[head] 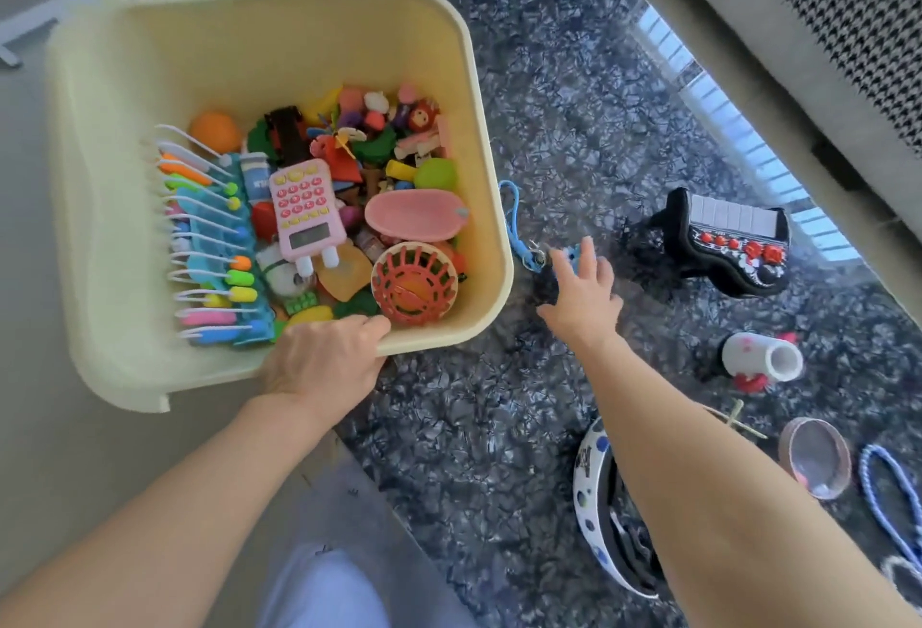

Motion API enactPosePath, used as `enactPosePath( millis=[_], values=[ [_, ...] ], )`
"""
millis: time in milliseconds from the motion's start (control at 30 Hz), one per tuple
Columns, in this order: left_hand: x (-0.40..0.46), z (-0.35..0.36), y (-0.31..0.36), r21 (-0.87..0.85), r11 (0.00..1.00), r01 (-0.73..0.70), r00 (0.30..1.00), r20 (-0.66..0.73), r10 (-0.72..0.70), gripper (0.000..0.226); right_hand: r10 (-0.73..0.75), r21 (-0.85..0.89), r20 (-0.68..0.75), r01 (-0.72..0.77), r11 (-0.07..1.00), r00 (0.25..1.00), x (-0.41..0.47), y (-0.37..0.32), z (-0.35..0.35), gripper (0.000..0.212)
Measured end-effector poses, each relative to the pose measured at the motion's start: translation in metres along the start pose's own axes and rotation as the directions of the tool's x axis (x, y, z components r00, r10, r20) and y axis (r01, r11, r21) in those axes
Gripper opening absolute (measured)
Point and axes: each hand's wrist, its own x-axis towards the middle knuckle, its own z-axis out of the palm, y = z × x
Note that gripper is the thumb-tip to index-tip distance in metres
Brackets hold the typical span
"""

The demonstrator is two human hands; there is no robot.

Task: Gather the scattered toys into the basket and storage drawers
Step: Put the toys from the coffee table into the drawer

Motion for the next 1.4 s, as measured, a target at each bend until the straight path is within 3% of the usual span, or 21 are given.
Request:
enactPosePath(
  millis=[100,167,267,400,500,600,667,733,767,833,867,933,1033,1100,1200,1400],
  values=[
    [0.0,0.001,-0.001,-0.009,1.0,-0.003,1.0,-0.014,0.003,0.023,0.069,0.051,-0.009,-0.069,0.996,0.998,-0.009,0.014,0.002,0.045],
    [0.0,-0.001,0.0,-0.016,1.0,0.006,1.0,0.002,-0.005,0.018,0.081,0.243,-0.025,-0.072,0.967,0.996,-0.021,0.02,-0.002,0.037],
    [-0.001,-0.009,0.002,-0.005,0.999,0.042,0.998,0.047,-0.042,0.011,0.039,0.537,-0.224,0.09,0.839,0.974,-0.05,0.018,-0.022,0.034],
    [0.001,-0.019,0.006,0.014,0.999,0.044,0.988,0.147,-0.046,0.018,0.039,0.839,-0.314,0.259,0.478,0.948,-0.109,-0.011,-0.068,0.031],
    [0.002,-0.022,0.004,-0.034,0.997,0.07,0.977,0.203,-0.062,0.018,-0.08,0.901,-0.38,0.389,0.193,0.921,-0.145,-0.044,-0.102,0.031],
    [-0.003,-0.027,-0.004,-0.243,0.966,0.09,0.97,0.241,-0.029,0.03,-0.262,0.911,-0.373,0.405,0.079,0.89,-0.165,-0.077,-0.123,0.042],
    [-0.013,-0.03,-0.015,-0.477,0.878,0.049,0.989,0.143,0.022,0.042,-0.351,0.909,-0.346,0.404,0.106,0.87,-0.17,-0.1,-0.127,0.044],
    [-0.025,-0.035,-0.033,-0.46,0.888,-0.015,0.999,-0.047,-0.007,0.045,-0.396,0.894,-0.302,0.402,0.198,0.867,-0.17,-0.119,-0.123,0.04],
    [-0.033,-0.037,-0.047,-0.401,0.915,0.032,0.987,-0.133,-0.092,0.045,-0.417,0.885,-0.273,0.396,0.243,0.867,-0.17,-0.13,-0.118,0.038],
    [-0.045,-0.041,-0.078,-0.356,0.896,0.265,0.904,-0.232,-0.36,0.048,-0.442,0.869,-0.201,0.368,0.33,0.874,-0.169,-0.148,-0.106,0.037],
    [-0.051,-0.043,-0.094,-0.38,0.838,0.391,0.839,-0.227,-0.494,0.056,-0.437,0.855,-0.174,0.356,0.378,0.882,-0.169,-0.157,-0.1,0.036],
    [-0.058,-0.05,-0.118,-0.473,0.669,0.574,0.733,-0.069,-0.677,0.07,-0.409,0.806,-0.145,0.347,0.48,0.901,-0.166,-0.169,-0.086,0.036],
    [-0.057,-0.056,-0.129,-0.513,0.498,0.699,0.675,0.245,-0.696,0.074,-0.366,0.744,-0.101,0.314,0.59,0.925,-0.163,-0.18,-0.067,0.043],
    [-0.055,-0.055,-0.125,-0.451,0.526,0.721,0.674,0.279,-0.684,0.076,-0.352,0.716,-0.077,0.297,0.632,0.933,-0.16,-0.181,-0.058,0.049],
    [-0.055,-0.052,-0.118,-0.404,0.551,0.73,0.671,0.268,-0.692,0.079,-0.331,0.631,-0.161,0.355,0.69,0.93,-0.156,-0.174,-0.049,0.051],
    [-0.065,-0.046,-0.081,-0.431,0.536,0.726,0.666,0.247,-0.704,0.078,-0.043,0.69,-0.412,0.343,0.638,0.91,-0.168,-0.11,-0.042,0.03]
  ],
)
